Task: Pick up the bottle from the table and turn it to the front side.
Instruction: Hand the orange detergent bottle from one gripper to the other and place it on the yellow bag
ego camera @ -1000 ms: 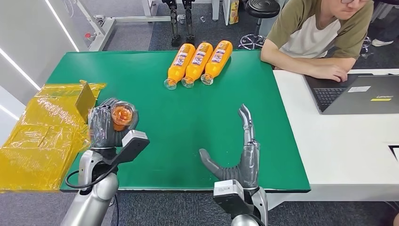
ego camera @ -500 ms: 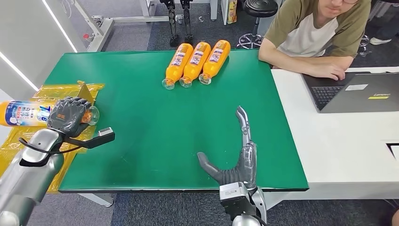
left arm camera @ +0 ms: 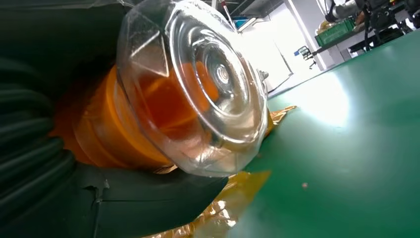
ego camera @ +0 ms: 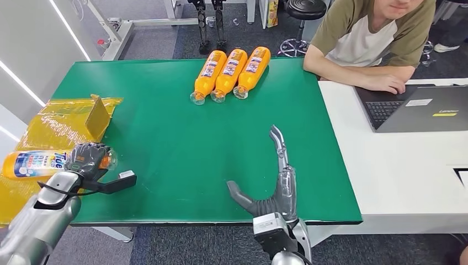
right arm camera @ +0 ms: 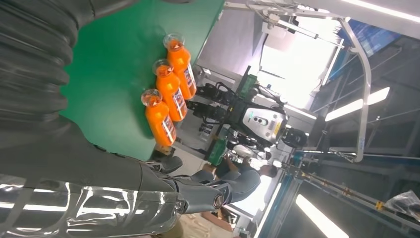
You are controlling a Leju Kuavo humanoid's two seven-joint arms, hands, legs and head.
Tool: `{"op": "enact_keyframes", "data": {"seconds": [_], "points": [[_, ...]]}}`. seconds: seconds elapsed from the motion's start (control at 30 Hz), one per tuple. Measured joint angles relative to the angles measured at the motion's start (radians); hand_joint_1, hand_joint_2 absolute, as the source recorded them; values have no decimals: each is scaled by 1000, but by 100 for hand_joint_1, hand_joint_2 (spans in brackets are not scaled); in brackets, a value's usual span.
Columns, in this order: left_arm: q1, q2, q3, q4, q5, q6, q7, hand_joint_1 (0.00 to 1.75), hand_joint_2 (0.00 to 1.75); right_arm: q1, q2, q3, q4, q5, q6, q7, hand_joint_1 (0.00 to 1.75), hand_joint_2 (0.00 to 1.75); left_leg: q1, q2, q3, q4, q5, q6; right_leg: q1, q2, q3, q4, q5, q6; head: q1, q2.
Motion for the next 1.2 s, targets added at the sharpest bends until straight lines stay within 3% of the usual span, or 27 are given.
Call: {"op": "enact_keyframes", "data": {"seconds": [0.03, 0.07, 0.17, 0.2, 0.23, 0.57, 0.9, 1.03, 1.2], "points": [[3, -5, -1, 4, -4, 10, 1, 161, 175, -1, 0, 0, 0, 3, 2, 5, 0, 175, 0, 0, 0, 0, 0, 0, 0, 0, 0, 0, 0, 0, 0, 0], [5, -11, -2, 8, -8, 20, 2, 137, 175, -2, 0, 1, -1, 6, 6, 11, 0, 175, 0, 0, 0, 0, 0, 0, 0, 0, 0, 0, 0, 0, 0, 0], [7, -45, -6, 17, -11, 46, 7, 31, 175, -4, 2, 1, -8, 23, 19, 34, 0, 175, 0, -1, 0, 0, 0, 0, 0, -1, 0, 0, 0, 0, 0, 0], [6, -59, -6, 19, -8, 49, 12, 12, 175, -4, 3, 1, -12, 28, 24, 39, 0, 175, 0, -2, -1, 0, 0, 0, 0, -2, 0, 0, 0, 0, 0, 0], [5, -74, -6, 20, -4, 51, 16, 5, 175, -3, 4, 1, -15, 31, 28, 41, 0, 175, 0, -2, -1, 0, 0, 0, 0, -2, 0, 0, 0, 0, 0, 0], [-2, -159, 29, 24, 86, 27, 28, 0, 175, 0, 6, 4, -24, 41, 45, 44, 0, 175, 0, -2, -1, 0, 0, 0, -1, -2, 0, 0, 0, 0, 0, 0], [20, -180, 106, 17, 151, 66, 5, 0, 175, 7, 6, 5, -46, 46, 28, 61, 0, 175, 0, -1, -1, 0, 0, 0, 0, -1, 0, 0, 0, 0, 0, 0], [52, -183, 163, -25, 246, 133, -68, 0, 175, 19, 5, 5, -57, 47, 23, 69, 0, 175, 0, -1, -1, 0, 0, 0, 0, -1, 0, 0, 0, 0, 0, 0], [99, -203, 257, -145, 457, 175, -236, 0, 175, 34, 5, 5, -72, 50, 20, 72, 0, 175, 0, -1, -1, 0, 0, 0, 0, -1, -1, 0, 0, 0, 0, 0]]}}
